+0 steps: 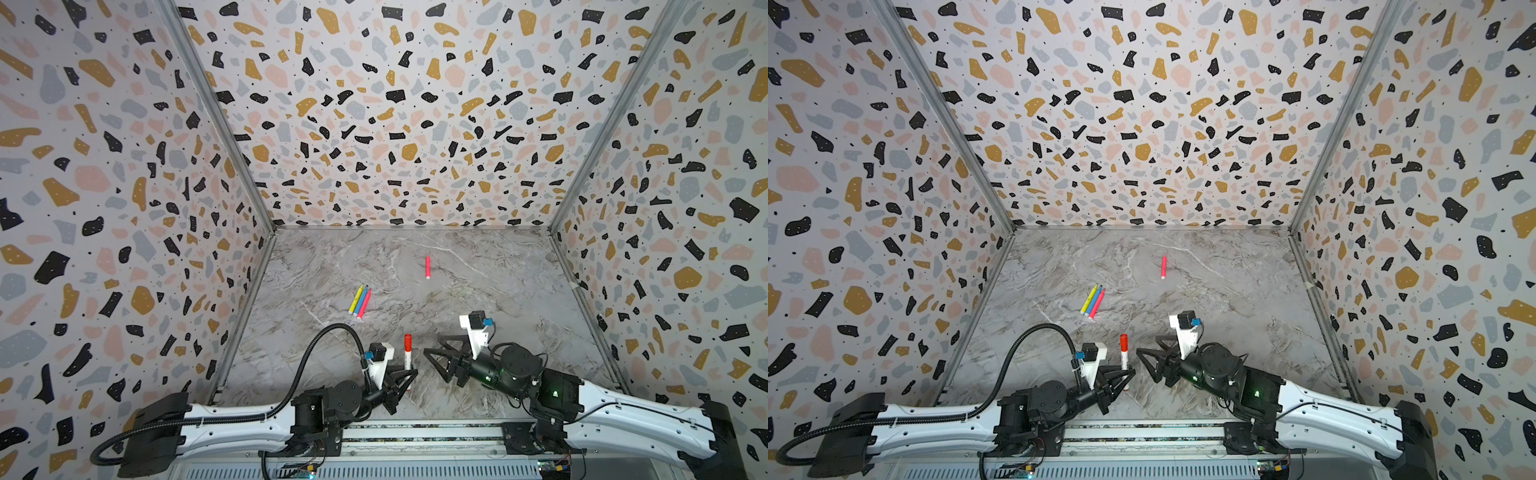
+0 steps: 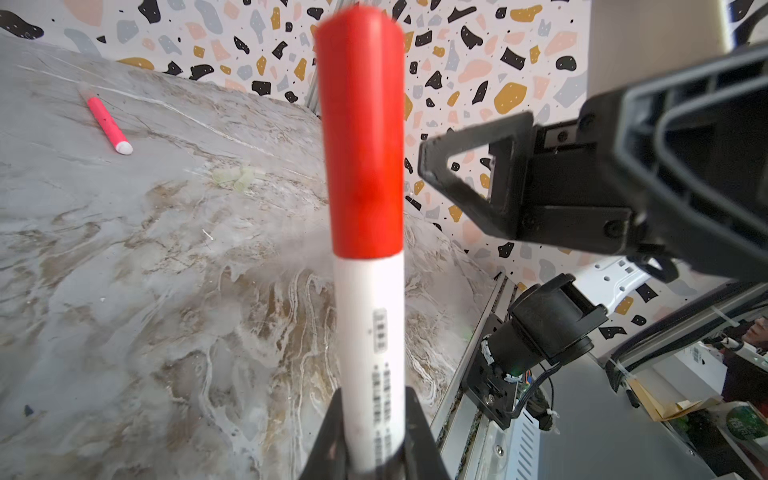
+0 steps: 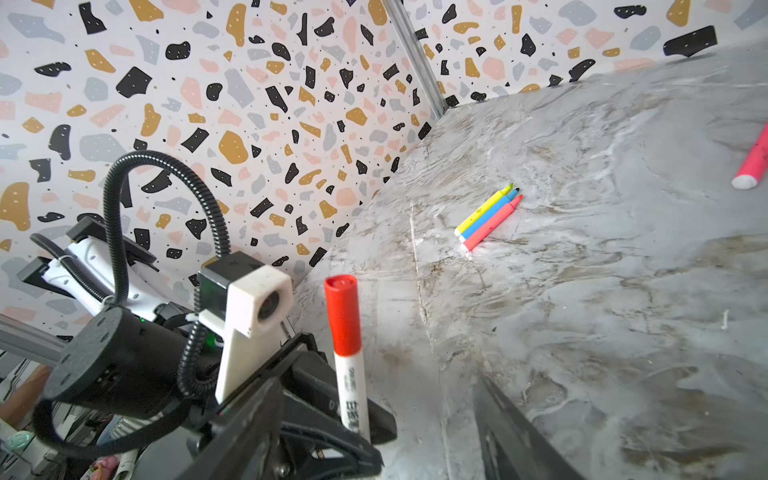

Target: Insert the pens into the pen caps

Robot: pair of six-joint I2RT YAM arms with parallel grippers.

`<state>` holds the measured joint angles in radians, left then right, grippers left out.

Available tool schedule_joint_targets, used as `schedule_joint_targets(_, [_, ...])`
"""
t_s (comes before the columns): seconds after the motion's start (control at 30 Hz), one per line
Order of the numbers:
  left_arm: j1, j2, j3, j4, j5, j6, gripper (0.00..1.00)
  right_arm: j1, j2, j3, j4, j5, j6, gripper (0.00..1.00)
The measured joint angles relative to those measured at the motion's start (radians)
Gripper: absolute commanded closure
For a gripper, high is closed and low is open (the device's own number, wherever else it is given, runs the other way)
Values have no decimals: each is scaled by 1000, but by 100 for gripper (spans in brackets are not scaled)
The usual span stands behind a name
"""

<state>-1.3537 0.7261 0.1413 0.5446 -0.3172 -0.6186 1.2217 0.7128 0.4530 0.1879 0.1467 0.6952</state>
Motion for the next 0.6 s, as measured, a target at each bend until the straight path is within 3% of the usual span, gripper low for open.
schedule_joint_targets(0.23, [1,6,0,20,-6,1,100,0,-38,-162,-2,-50,53,27])
schedule_joint_targets(0.6, [1,50,0,64,32,2,100,0,134,-99,123,-186,31,30])
